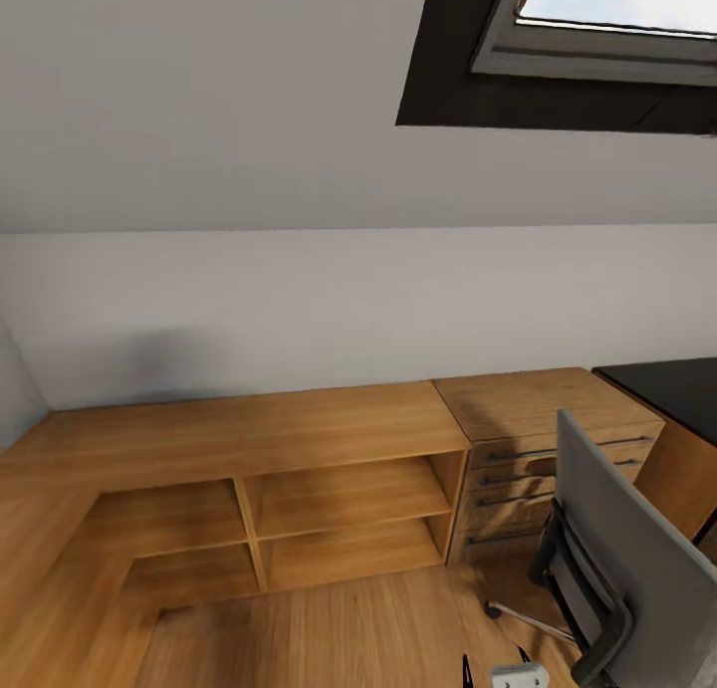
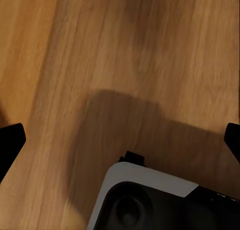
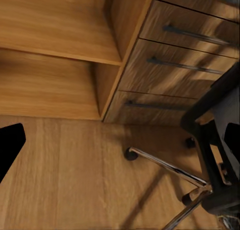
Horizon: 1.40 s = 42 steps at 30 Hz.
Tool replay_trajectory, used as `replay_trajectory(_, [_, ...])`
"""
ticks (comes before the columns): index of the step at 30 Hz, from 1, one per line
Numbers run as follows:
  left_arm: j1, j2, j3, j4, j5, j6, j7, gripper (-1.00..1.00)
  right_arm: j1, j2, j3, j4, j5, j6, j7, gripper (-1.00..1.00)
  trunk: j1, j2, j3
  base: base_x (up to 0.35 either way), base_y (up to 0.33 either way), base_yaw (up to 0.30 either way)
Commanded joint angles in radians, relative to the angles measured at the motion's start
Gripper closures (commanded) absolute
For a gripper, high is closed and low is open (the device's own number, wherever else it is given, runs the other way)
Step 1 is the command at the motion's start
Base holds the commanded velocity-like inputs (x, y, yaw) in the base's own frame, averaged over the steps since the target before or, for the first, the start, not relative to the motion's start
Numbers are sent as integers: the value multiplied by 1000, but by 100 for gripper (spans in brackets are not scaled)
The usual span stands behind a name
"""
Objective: In the bedroom, organize the workspace by keeping the computer under the desk, ensuring the monitor is on the desk, placing the keyboard on the desk next to the monitor, placing the mouse on the desk next to the keyboard, moving the folder from the swivel chair onto the desk next to the mouse, stacking the notebook on top of the folder with the pen on top of the notebook, and positioning the swivel chair next to the desk.
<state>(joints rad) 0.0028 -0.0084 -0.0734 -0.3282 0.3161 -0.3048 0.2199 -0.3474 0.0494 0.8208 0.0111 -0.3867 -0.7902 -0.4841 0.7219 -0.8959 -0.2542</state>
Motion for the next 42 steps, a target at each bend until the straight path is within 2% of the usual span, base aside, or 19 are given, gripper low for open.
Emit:
replay_trajectory(1, [0, 0, -8, -2, 6, -2, 7, -100, -1, 1, 9, 1, -4, -1, -5, -100, 0, -1, -1, 16, 29, -277])
replay_trajectory(23, [0, 1, -8, -2, 5, -2, 7, -100, -1, 0, 9, 1, -4, -1, -4, -100, 0, -1, -1, 150, 207, -277])
replay_trajectory(42, [0, 1, -8, -2, 6, -2, 7, -100, -1, 0, 11, 1, -4, -3, -2, -100, 0, -1, -1, 21, 21, -278])
